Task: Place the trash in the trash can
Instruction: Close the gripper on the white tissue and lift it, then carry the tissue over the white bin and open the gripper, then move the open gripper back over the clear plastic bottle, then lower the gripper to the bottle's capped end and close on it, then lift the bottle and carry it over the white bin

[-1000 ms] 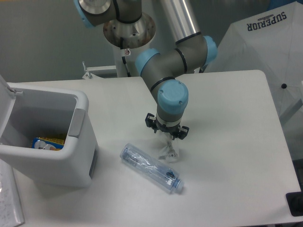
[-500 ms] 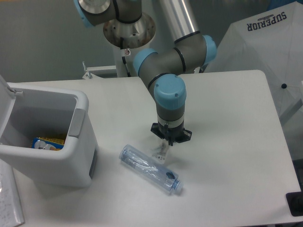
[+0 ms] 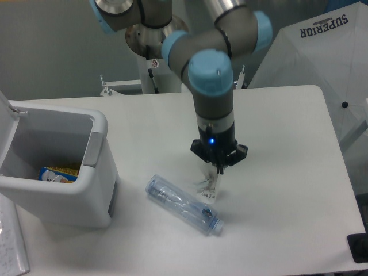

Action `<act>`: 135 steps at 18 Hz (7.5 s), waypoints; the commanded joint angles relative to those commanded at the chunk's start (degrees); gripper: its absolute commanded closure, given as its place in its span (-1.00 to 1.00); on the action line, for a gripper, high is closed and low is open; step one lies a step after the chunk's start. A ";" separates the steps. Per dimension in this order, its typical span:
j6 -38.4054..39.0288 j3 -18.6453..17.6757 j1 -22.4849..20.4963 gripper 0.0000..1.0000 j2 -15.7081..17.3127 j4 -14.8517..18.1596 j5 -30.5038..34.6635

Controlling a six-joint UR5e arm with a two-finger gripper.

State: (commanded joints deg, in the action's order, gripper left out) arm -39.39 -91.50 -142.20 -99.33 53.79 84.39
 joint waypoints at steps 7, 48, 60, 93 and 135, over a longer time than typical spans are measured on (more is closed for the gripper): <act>16.61 8.00 1.40 1.00 4.22 -0.09 -9.41; 26.55 6.51 -0.70 -1.00 -7.36 0.87 -15.32; 37.36 15.39 0.52 -1.00 -19.50 17.48 -3.89; 66.29 27.96 3.60 -0.80 -38.84 20.92 6.84; 52.14 33.48 3.69 0.98 -20.21 -3.85 -14.24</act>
State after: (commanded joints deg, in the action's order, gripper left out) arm 12.74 -58.02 -138.52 -119.53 49.94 70.15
